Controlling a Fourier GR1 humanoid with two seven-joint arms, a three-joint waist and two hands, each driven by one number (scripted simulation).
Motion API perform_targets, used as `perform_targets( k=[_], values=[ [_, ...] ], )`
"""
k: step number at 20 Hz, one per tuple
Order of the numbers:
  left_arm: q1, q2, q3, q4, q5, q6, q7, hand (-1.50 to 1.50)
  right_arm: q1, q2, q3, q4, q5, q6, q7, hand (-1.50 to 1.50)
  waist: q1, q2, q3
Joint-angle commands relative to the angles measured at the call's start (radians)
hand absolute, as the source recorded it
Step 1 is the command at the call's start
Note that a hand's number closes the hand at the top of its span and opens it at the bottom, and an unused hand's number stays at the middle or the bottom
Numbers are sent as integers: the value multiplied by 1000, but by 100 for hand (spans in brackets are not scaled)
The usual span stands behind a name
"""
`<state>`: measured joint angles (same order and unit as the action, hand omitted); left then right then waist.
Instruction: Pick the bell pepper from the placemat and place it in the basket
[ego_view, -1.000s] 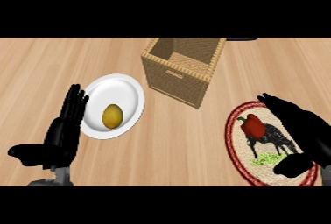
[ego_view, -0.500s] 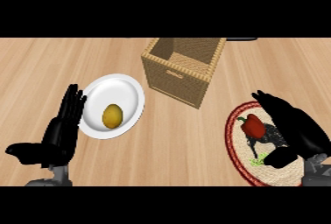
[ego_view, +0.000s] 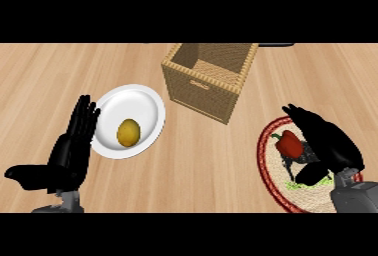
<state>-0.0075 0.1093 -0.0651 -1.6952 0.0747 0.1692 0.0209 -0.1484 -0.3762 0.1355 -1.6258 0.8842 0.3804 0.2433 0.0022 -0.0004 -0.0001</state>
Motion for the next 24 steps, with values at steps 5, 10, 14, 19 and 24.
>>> perform_targets(
  k=[5,10,14,19,24],
  values=[
    [-85,-5,67,123,-1,-28,-42,0,-49,18,-40,159,55,-18,-84,-150,-2,1,0],
    [-44,-20,49,23,-17,-24,22,0,-97,64,-42,189,90,12,-70,-150,1,1,0],
    [7,-1,60,-45,8,-62,45,0,12,87,-16,126,124,-35,-85,-150,0,-1,0],
    [-28,-16,61,3,-21,-64,28,0,1,83,-53,230,149,-89,-159,-150,-1,0,0],
    [-67,-29,103,114,-18,-68,-50,0,-52,106,-79,279,154,-79,-153,-150,-2,1,0]
  ],
)
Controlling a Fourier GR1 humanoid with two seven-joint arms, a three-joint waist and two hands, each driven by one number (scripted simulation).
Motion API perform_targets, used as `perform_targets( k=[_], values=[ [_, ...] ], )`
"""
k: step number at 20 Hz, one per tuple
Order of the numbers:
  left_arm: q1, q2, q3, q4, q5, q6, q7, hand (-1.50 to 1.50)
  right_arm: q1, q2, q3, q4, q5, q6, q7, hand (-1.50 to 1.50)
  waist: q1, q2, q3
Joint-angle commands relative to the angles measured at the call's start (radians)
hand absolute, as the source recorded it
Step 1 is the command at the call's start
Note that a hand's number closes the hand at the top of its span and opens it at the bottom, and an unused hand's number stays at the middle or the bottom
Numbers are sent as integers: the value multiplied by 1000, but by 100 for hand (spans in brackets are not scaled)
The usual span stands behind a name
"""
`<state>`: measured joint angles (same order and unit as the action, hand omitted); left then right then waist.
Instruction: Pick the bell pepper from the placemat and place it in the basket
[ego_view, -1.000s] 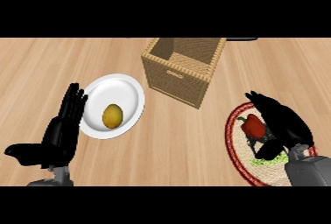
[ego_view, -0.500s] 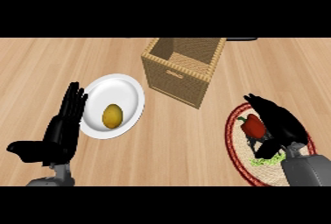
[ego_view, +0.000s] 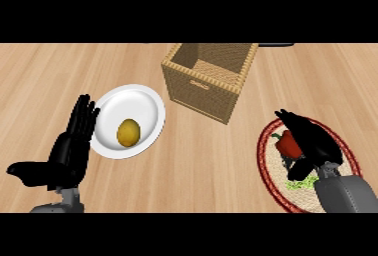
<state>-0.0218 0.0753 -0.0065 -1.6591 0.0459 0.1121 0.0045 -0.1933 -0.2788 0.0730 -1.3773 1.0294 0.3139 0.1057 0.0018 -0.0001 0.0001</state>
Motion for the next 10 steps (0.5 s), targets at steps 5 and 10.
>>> perform_targets(
  k=[5,10],
  values=[
    [8,-24,2,-7,-6,1,8,0,-111,14,-59,212,20,-70,-71,-150,2,1,0],
    [-23,42,74,46,41,-64,-23,0,-89,-63,17,172,76,-23,-160,150,2,1,0]
  ],
)
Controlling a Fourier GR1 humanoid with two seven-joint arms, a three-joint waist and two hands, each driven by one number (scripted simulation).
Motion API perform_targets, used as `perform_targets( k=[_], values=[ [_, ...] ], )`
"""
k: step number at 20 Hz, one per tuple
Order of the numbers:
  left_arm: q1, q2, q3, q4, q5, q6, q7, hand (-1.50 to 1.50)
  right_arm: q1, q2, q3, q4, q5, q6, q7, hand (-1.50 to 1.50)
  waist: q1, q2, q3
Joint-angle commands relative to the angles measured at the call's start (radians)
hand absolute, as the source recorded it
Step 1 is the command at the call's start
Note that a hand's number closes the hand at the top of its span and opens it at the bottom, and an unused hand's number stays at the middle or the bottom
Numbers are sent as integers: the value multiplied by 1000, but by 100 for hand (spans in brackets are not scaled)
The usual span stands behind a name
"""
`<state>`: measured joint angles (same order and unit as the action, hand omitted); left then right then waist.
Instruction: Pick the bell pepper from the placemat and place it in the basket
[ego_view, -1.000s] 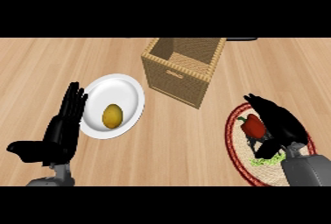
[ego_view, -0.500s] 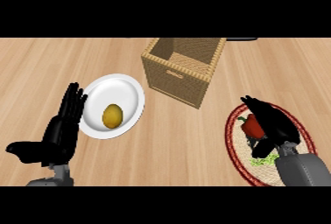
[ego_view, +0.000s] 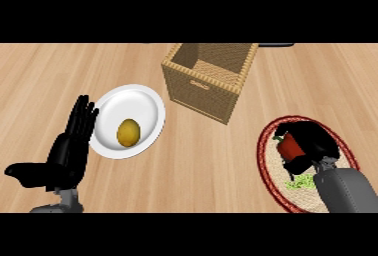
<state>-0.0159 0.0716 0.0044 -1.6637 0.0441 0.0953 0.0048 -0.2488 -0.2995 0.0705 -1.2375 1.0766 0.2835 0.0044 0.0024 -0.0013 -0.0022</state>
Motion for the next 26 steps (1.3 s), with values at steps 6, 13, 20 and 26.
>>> perform_targets(
  k=[6,13,20,26],
  values=[
    [-18,-26,-23,-26,-36,26,42,0,-3,0,44,68,92,-79,-89,150,0,1,2],
    [-10,-3,-2,-52,-7,-9,54,0,-53,201,102,70,176,-133,119,150,10,2,2],
    [-43,-29,-66,-22,-15,-43,18,0,-201,294,146,86,137,-154,528,150,152,34,6],
    [-77,-44,-103,-6,-15,-64,31,0,-351,298,208,90,37,-345,775,150,213,36,9]
  ],
)
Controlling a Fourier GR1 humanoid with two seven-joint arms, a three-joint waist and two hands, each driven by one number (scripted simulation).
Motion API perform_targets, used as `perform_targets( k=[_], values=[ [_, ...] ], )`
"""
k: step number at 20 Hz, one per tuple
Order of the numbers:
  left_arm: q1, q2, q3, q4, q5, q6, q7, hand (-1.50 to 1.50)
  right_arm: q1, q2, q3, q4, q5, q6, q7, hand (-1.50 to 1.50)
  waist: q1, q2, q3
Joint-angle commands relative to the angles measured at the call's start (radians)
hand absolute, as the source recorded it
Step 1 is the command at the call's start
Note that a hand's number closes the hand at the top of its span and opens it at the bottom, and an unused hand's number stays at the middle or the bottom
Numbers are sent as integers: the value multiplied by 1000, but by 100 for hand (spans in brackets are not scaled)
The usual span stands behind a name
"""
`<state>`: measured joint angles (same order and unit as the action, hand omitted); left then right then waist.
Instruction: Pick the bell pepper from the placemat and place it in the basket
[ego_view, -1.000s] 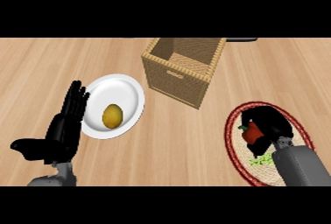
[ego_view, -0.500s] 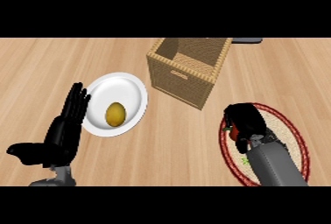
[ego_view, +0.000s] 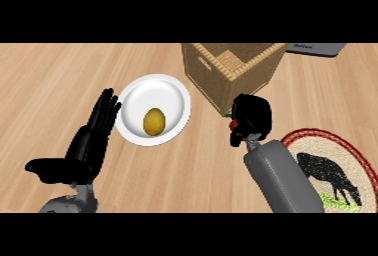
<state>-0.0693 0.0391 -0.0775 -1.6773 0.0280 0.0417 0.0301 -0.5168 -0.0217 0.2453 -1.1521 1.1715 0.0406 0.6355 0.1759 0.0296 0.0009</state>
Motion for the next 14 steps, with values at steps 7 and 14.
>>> perform_targets(
  k=[7,14],
  values=[
    [-45,-24,-46,43,-14,-12,8,0,-303,21,149,-36,-102,-373,383,150,62,-6,-2],
    [-85,-37,-41,70,-28,8,12,0,-504,21,257,0,-131,-498,603,150,41,-11,-5]
  ],
)
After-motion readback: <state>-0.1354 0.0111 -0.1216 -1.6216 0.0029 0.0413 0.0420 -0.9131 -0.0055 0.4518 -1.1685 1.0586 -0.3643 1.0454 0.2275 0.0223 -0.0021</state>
